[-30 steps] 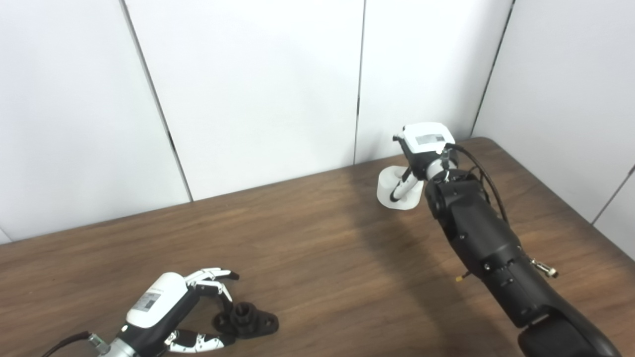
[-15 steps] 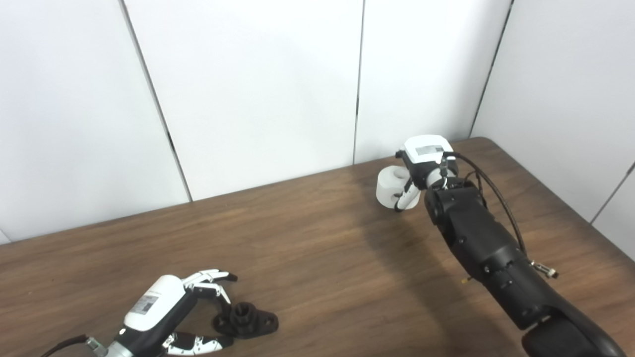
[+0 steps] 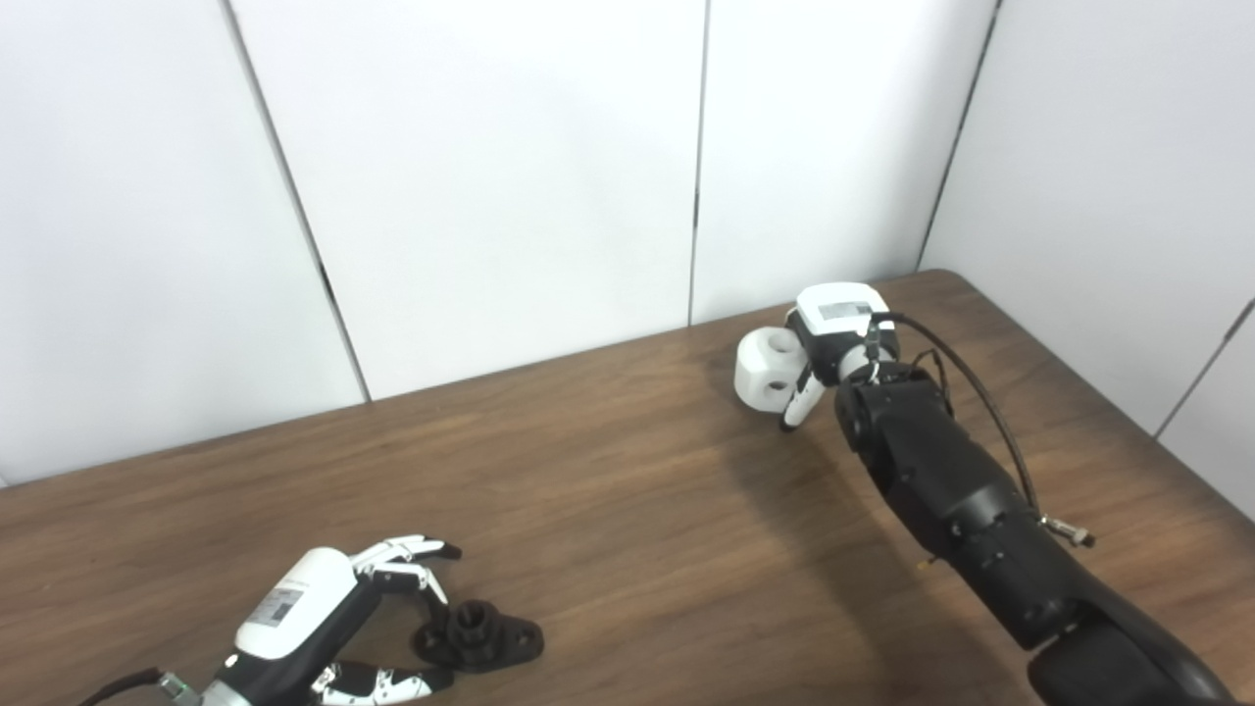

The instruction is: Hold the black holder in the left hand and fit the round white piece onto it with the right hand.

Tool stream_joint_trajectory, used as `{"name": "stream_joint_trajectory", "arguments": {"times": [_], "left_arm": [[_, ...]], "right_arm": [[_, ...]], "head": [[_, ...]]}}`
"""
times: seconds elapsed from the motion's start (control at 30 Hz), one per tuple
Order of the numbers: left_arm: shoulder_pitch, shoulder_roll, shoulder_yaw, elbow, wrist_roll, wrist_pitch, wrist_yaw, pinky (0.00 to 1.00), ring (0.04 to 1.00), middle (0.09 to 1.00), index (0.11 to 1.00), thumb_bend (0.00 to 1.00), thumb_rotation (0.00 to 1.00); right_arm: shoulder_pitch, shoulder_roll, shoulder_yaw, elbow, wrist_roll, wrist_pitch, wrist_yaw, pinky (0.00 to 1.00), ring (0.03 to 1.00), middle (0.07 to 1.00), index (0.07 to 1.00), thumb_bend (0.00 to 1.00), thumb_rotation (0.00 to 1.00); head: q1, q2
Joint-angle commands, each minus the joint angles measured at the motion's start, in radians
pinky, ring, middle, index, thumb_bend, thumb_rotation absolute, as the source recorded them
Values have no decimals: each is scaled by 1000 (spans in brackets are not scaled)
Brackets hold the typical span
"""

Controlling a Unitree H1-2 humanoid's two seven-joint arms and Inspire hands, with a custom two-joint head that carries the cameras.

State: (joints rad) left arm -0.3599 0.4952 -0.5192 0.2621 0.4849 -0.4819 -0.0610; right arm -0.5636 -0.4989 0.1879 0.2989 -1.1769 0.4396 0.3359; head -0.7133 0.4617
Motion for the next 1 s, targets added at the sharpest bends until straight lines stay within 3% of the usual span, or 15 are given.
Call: {"name": "stream_joint_trajectory", "arguments": {"times": [0.0,0.03,0.1,0.17,0.4,0.67,0.97], "left_arm": [[74,45,-37,39,35,17,-116,671,861,834,488,521,55],[75,45,-36,36,36,19,-117,668,859,834,488,521,55],[77,45,-33,33,34,22,-122,674,860,833,488,522,54],[78,45,-32,28,30,23,-130,678,860,832,489,522,54],[86,41,-22,16,28,23,-136,690,858,827,489,522,54],[95,35,-17,-16,34,33,-139,664,845,817,488,521,51],[113,24,-7,-85,38,71,-150,637,815,799,487,521,48]], "right_arm": [[-22,-40,-6,7,18,13,-39,791,843,856,604,775,220],[-17,-41,-10,11,31,10,-56,783,835,843,586,771,212],[-12,-44,-12,22,58,3,-92,778,823,820,510,573,161],[-3,-48,-13,33,86,-17,-144,783,807,794,492,534,148],[7,-58,7,30,140,-47,-241,760,757,726,483,519,141],[16,-53,4,5,214,-82,-285,762,762,726,485,518,138],[66,-52,3,-144,256,-119,-305,673,714,690,483,519,141]], "head": [[1,3],[3,6],[5,8],[11,16],[44,37],[93,59],[208,97]]}}
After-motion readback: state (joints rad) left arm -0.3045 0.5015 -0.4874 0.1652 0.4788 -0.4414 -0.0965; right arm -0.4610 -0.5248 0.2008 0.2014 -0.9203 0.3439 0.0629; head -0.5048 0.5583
